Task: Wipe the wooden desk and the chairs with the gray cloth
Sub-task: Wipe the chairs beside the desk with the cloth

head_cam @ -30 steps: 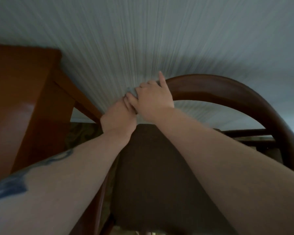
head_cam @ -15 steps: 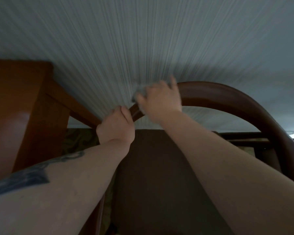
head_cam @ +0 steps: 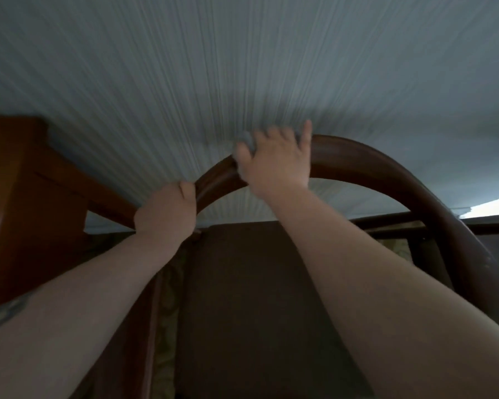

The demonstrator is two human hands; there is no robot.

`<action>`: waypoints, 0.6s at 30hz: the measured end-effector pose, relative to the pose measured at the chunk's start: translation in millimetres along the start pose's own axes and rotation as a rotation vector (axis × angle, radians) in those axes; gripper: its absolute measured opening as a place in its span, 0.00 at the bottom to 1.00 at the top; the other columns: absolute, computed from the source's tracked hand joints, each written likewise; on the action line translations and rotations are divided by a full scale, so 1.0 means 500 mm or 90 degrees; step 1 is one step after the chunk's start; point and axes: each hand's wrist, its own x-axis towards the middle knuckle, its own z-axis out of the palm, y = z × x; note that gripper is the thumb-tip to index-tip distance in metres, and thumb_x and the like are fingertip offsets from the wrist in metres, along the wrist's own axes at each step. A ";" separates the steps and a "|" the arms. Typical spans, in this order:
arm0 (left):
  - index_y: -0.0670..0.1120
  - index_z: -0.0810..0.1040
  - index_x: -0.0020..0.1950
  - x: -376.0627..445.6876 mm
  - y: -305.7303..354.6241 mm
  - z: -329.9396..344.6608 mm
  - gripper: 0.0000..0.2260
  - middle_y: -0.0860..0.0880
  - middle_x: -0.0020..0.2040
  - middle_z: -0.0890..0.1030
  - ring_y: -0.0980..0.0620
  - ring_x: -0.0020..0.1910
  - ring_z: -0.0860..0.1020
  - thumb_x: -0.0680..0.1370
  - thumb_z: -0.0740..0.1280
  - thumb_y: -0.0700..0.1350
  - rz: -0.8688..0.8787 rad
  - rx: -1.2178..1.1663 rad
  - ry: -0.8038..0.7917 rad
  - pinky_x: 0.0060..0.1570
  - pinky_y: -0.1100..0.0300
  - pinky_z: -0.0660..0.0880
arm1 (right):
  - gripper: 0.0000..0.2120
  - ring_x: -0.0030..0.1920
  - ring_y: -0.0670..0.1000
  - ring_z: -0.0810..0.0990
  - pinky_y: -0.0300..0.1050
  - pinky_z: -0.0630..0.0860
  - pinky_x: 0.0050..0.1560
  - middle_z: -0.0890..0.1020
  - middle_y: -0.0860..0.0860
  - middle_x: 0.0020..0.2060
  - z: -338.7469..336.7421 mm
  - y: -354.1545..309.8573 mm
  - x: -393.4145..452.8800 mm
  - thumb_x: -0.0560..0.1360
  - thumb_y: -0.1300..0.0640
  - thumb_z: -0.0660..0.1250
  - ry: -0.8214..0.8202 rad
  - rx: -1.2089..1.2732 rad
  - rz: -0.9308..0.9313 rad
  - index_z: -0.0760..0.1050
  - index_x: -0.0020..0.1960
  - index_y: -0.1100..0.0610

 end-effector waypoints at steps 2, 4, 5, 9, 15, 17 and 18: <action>0.46 0.66 0.39 0.012 0.039 0.001 0.17 0.47 0.37 0.71 0.50 0.37 0.72 0.83 0.46 0.47 0.082 -0.057 0.012 0.32 0.58 0.64 | 0.29 0.72 0.57 0.63 0.62 0.38 0.74 0.73 0.55 0.67 -0.008 0.055 0.010 0.80 0.40 0.43 0.030 0.035 0.140 0.70 0.70 0.52; 0.47 0.69 0.40 0.028 0.084 0.019 0.18 0.48 0.38 0.72 0.50 0.37 0.73 0.83 0.46 0.49 0.152 -0.083 0.047 0.36 0.55 0.67 | 0.29 0.72 0.58 0.63 0.61 0.40 0.75 0.72 0.56 0.68 -0.007 0.050 0.009 0.80 0.41 0.43 0.022 0.024 0.174 0.69 0.71 0.53; 0.47 0.70 0.41 0.036 0.102 0.029 0.18 0.49 0.38 0.73 0.49 0.39 0.74 0.83 0.47 0.50 0.169 -0.082 0.062 0.39 0.53 0.70 | 0.29 0.72 0.58 0.62 0.60 0.40 0.75 0.72 0.57 0.68 -0.004 0.033 0.010 0.80 0.41 0.43 0.011 0.014 0.147 0.69 0.71 0.53; 0.50 0.66 0.38 0.052 0.122 0.057 0.16 0.54 0.33 0.67 0.51 0.37 0.71 0.83 0.48 0.51 0.169 -0.024 0.149 0.38 0.55 0.65 | 0.26 0.69 0.56 0.66 0.58 0.44 0.75 0.75 0.53 0.64 -0.005 0.025 0.021 0.80 0.42 0.45 -0.020 0.036 -0.042 0.71 0.67 0.52; 0.47 0.68 0.37 0.043 0.138 0.062 0.20 0.54 0.29 0.64 0.51 0.33 0.68 0.84 0.47 0.53 0.103 0.010 0.218 0.36 0.56 0.62 | 0.25 0.65 0.56 0.70 0.56 0.45 0.75 0.78 0.55 0.56 -0.005 0.208 0.027 0.80 0.43 0.47 0.018 0.134 0.188 0.76 0.60 0.56; 0.47 0.68 0.38 0.043 0.139 0.062 0.20 0.54 0.29 0.64 0.49 0.34 0.68 0.84 0.46 0.53 0.101 0.013 0.218 0.35 0.56 0.62 | 0.24 0.64 0.57 0.71 0.58 0.45 0.75 0.79 0.56 0.55 -0.003 0.258 0.008 0.80 0.44 0.47 0.028 0.183 0.292 0.76 0.58 0.57; 0.48 0.68 0.38 0.042 0.139 0.062 0.19 0.53 0.29 0.64 0.49 0.34 0.68 0.84 0.47 0.53 0.101 0.012 0.224 0.35 0.56 0.61 | 0.23 0.64 0.58 0.70 0.58 0.45 0.75 0.78 0.57 0.56 -0.002 0.268 0.003 0.81 0.45 0.47 0.031 0.190 0.336 0.76 0.57 0.57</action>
